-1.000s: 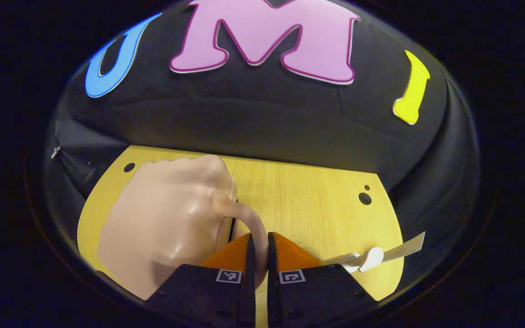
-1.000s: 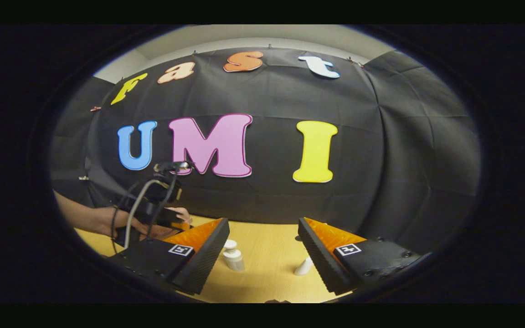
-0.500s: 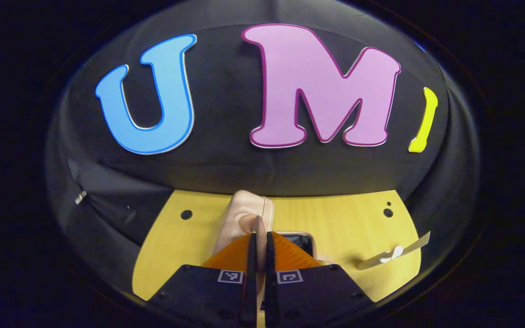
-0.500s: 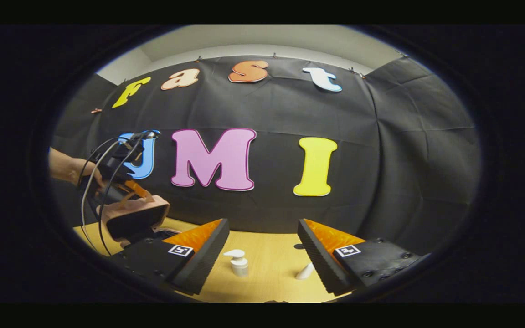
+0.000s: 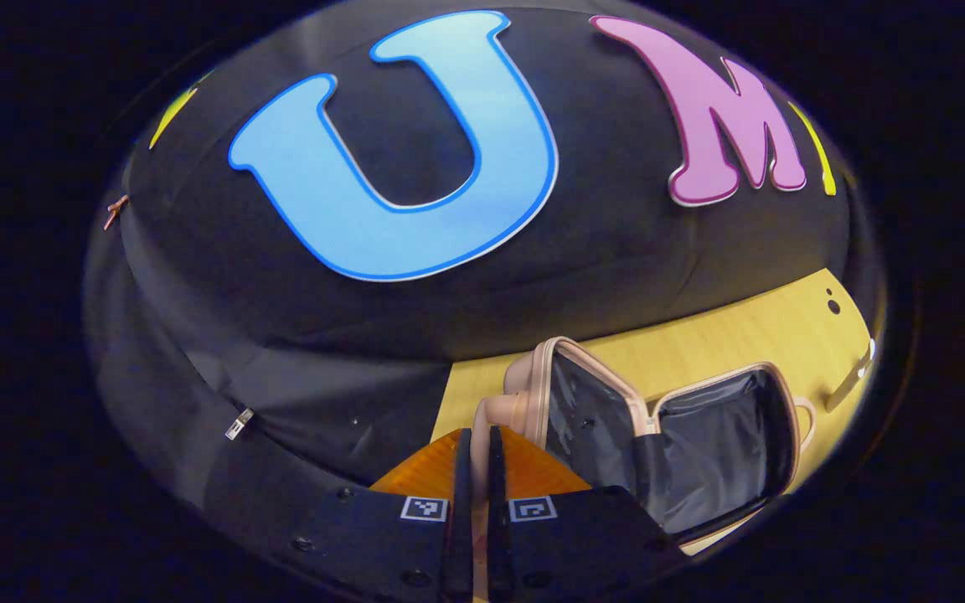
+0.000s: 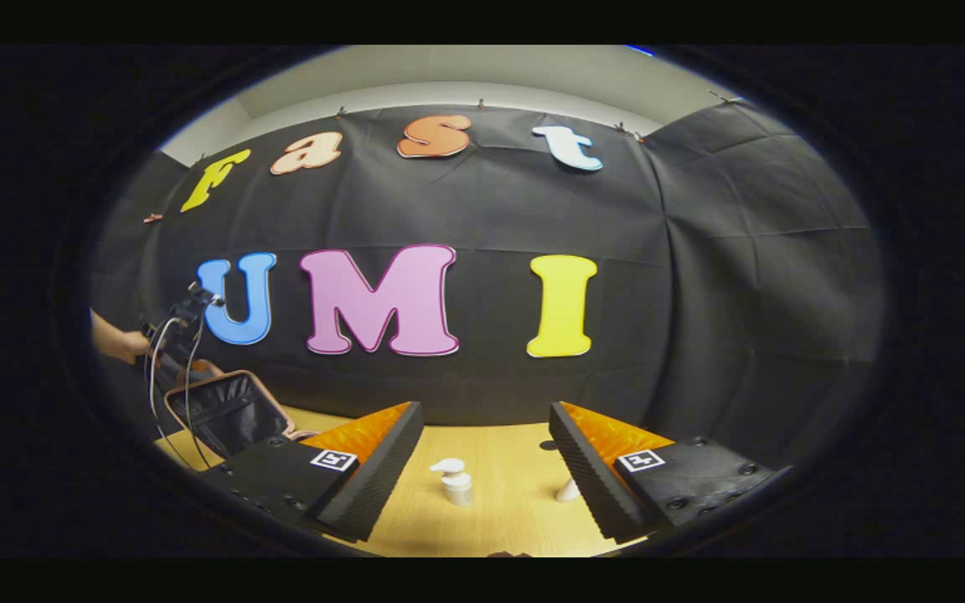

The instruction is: First open the suitcase, pack the skin care products into it, and then close the suitcase.

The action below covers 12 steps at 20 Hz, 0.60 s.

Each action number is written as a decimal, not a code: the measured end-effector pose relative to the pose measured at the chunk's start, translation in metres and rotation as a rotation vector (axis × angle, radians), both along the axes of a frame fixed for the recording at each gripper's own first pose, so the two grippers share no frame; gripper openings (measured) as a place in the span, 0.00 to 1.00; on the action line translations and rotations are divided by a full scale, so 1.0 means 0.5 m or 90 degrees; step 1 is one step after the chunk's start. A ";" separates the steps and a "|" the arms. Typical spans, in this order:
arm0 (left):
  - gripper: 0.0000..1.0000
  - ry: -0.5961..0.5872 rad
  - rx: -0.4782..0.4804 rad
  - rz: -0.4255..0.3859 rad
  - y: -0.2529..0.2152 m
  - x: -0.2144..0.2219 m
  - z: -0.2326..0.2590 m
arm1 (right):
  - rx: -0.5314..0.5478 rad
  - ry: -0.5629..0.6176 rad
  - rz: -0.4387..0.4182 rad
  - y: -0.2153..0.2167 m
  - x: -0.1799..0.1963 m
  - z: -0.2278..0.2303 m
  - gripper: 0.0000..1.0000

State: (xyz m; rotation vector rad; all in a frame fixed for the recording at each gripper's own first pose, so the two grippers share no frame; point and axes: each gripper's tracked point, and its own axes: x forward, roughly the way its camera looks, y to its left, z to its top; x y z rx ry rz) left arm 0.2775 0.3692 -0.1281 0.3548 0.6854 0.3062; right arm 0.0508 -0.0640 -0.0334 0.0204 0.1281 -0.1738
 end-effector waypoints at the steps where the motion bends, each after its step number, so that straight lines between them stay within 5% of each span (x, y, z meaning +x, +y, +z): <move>1: 0.12 0.010 0.007 0.015 0.040 -0.002 -0.031 | -0.007 0.001 -0.022 -0.012 -0.006 0.002 0.96; 6: 0.13 0.069 -0.013 0.084 0.173 -0.011 -0.203 | -0.017 0.013 -0.108 -0.035 -0.042 0.003 0.92; 12: 0.14 0.124 -0.083 0.098 0.224 -0.021 -0.375 | -0.059 0.066 -0.129 -0.021 -0.099 -0.028 0.96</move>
